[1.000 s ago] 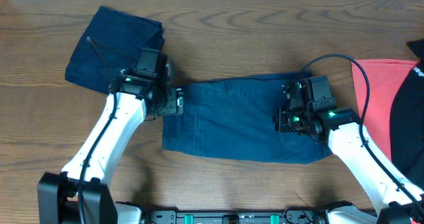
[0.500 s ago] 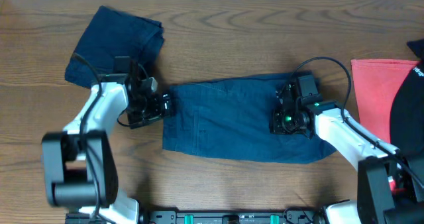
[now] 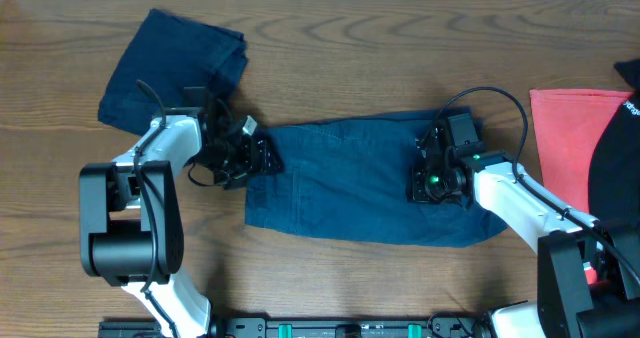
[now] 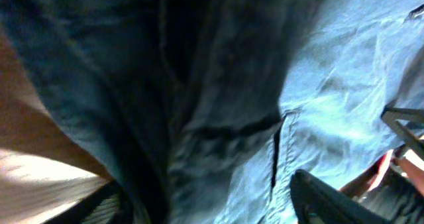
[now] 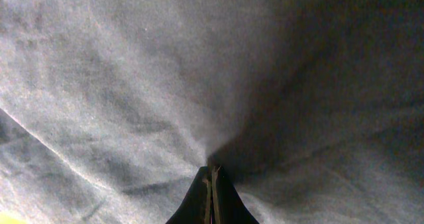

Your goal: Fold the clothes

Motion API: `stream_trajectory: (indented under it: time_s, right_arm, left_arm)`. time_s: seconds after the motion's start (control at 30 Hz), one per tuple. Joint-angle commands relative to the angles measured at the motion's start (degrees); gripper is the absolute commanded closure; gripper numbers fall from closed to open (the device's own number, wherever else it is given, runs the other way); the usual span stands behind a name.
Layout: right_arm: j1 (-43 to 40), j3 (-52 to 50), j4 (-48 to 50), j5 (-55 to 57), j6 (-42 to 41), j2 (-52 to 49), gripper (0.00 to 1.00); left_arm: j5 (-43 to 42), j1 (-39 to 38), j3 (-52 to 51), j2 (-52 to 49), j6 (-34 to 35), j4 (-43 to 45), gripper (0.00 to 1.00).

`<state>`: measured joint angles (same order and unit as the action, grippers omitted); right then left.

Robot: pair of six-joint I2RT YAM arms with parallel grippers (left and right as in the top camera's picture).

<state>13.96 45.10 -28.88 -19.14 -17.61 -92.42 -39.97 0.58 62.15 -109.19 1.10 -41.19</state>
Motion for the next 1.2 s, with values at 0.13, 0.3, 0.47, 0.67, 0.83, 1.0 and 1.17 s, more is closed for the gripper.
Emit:
stream_trajectory:
  time_s: [0.13,0.3,0.47,0.67,0.83,1.0,1.17]
  right_arm:
    - [0.7,0.5,0.0,-0.4,-0.8,-0.2,0.99]
    - [0.6,0.5,-0.1,-0.9,-0.8,-0.2,0.99]
    - [0.6,0.5,-0.7,-2.3,-0.8,0.0,0.99]
    - [-0.9,0.5,-1.0,-7.5,-0.8,3.1,0.99]
    - [-2.5,0.5,-1.1,-9.4,-0.8,8.2,0.99]
    - [-2.5,0.5,-1.1,-8.4,-0.8,13.2,0.99]
    - [-2.1,0.5,-1.4,-7.8,-0.8,14.1,0.97]
  left_arm:
    - [3.5,-1.3,-2.5,-4.0,-1.5,1.0,0.61]
    - [2.9,-1.1,-2.4,-3.5,-1.5,0.7,0.71]
    - [3.1,0.9,2.4,-1.0,-2.0,-7.0,0.81]
    - [13.7,2.6,14.5,5.5,-4.1,-22.7,0.87]
    - [22.9,1.6,25.1,9.6,-4.1,-34.3,0.87]
    - [25.0,-1.5,31.6,11.0,-4.1,-38.5,0.84]
    - [27.2,-2.5,28.0,11.0,-1.0,-35.5,0.51]
